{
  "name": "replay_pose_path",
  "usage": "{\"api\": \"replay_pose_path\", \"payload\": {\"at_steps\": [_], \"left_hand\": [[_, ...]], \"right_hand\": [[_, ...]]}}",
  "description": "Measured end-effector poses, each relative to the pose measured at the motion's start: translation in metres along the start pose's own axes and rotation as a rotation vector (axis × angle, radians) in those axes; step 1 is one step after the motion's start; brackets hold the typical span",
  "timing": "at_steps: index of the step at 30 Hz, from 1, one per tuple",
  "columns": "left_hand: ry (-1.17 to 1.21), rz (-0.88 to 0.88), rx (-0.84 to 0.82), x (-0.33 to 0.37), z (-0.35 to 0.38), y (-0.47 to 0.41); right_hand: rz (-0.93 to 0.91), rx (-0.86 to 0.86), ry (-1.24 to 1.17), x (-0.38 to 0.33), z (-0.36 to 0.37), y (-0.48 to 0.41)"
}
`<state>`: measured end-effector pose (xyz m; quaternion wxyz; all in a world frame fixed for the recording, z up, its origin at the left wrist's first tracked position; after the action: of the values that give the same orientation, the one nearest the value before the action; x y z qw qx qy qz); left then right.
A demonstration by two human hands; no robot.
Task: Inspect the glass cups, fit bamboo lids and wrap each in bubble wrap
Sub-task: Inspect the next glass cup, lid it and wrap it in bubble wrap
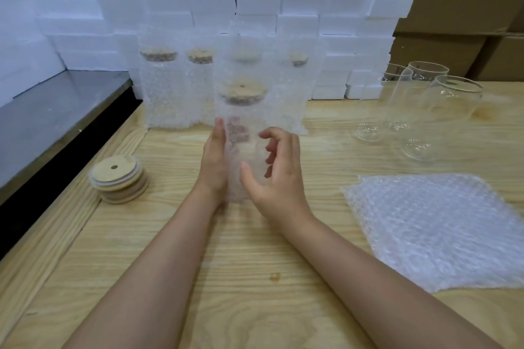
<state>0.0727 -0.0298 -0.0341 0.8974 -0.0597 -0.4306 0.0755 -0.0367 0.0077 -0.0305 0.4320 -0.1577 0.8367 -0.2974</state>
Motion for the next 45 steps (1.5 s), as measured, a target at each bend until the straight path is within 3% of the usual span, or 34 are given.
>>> {"api": "replay_pose_path", "payload": {"at_steps": [6, 9, 13, 15, 17, 20, 24, 30, 36, 42, 45], "left_hand": [[0.049, -0.022, 0.013, 0.002, -0.003, -0.006], [0.019, -0.045, -0.032, 0.000, -0.009, -0.009], [0.055, -0.073, -0.150, -0.001, -0.009, -0.005], [-0.095, 0.044, -0.014, 0.003, -0.010, -0.005], [-0.330, 0.298, 0.180, 0.014, -0.015, -0.003], [-0.475, 0.623, 0.352, 0.028, -0.021, 0.005], [-0.626, 0.919, 0.425, 0.035, -0.019, 0.014], [-0.534, 0.786, 0.568, 0.034, -0.033, 0.013], [-0.605, 0.354, 0.627, 0.019, -0.043, -0.008], [-0.586, 0.358, 0.623, 0.023, -0.047, -0.010], [-0.610, 0.395, 0.636, 0.030, -0.050, -0.012]], "right_hand": [[0.177, -0.108, -0.080, 0.018, -0.012, -0.013], [0.267, -0.302, -0.002, 0.035, -0.012, -0.019], [0.284, -0.502, -0.242, 0.040, 0.001, -0.019], [0.290, -0.440, -0.258, 0.038, 0.009, -0.021], [0.311, -0.373, -0.250, 0.036, 0.015, -0.025], [0.320, -0.301, -0.203, 0.031, 0.030, -0.032], [0.323, -0.269, -0.112, 0.019, 0.063, -0.042], [0.292, -0.224, -0.010, -0.002, 0.112, -0.062], [0.280, -0.169, -0.041, 0.006, 0.120, -0.063], [0.274, -0.344, -0.040, 0.009, 0.119, -0.063], [0.290, -0.328, 0.003, 0.004, 0.125, -0.066]]}}
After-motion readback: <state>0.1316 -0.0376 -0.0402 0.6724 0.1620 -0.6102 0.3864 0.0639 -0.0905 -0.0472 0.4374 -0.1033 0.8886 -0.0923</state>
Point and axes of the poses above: each hand's wrist, its own y-axis away from the middle knuckle, its own z-axis out of the palm, x = y × z, the point moved 3 cm from there along -y, towards the middle knuckle, and after that the axes turned 14 degrees about y, right-handed, at the moved point
